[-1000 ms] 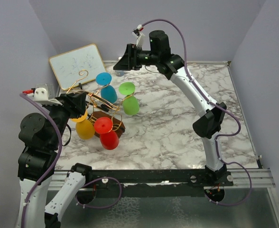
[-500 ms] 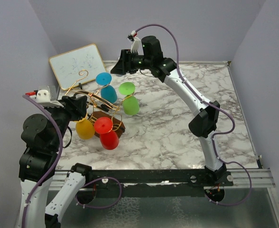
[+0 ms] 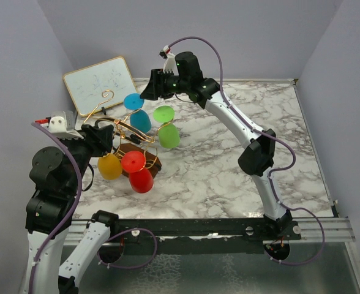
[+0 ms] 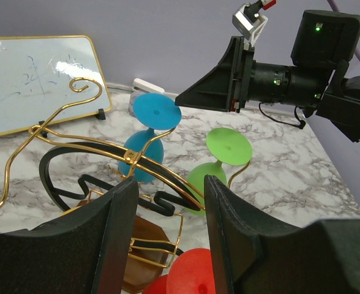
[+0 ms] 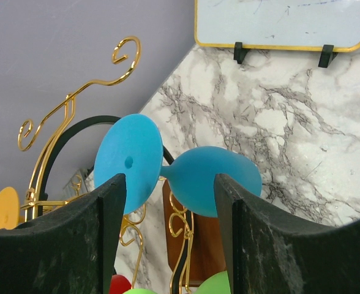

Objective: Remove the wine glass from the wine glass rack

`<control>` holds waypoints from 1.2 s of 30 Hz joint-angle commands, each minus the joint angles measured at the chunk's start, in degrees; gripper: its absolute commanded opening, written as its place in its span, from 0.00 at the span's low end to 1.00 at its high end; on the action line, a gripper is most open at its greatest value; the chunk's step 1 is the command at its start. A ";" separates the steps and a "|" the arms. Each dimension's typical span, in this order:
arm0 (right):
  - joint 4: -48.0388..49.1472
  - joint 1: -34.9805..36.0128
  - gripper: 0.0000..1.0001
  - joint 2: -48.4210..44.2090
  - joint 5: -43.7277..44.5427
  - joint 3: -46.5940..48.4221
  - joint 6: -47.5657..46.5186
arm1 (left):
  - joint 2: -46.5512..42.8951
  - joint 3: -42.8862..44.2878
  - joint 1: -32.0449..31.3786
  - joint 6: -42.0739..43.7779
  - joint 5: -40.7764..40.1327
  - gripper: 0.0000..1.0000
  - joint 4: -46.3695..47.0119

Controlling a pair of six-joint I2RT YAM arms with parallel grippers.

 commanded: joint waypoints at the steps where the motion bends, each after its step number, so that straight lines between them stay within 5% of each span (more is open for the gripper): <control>1: 2.22 1.05 0.60 1.09 1.67 2.18 -1.03 | -0.72 -0.77 -0.38 -0.41 0.11 0.49 0.21; 16: 3.93 1.80 0.55 2.27 0.97 3.07 -1.13 | -0.34 -2.34 -0.43 -0.14 0.01 0.49 0.96; 36: 5.79 2.51 0.32 1.89 1.43 0.88 -0.67 | -0.39 -3.28 -0.43 0.11 -0.37 0.49 0.82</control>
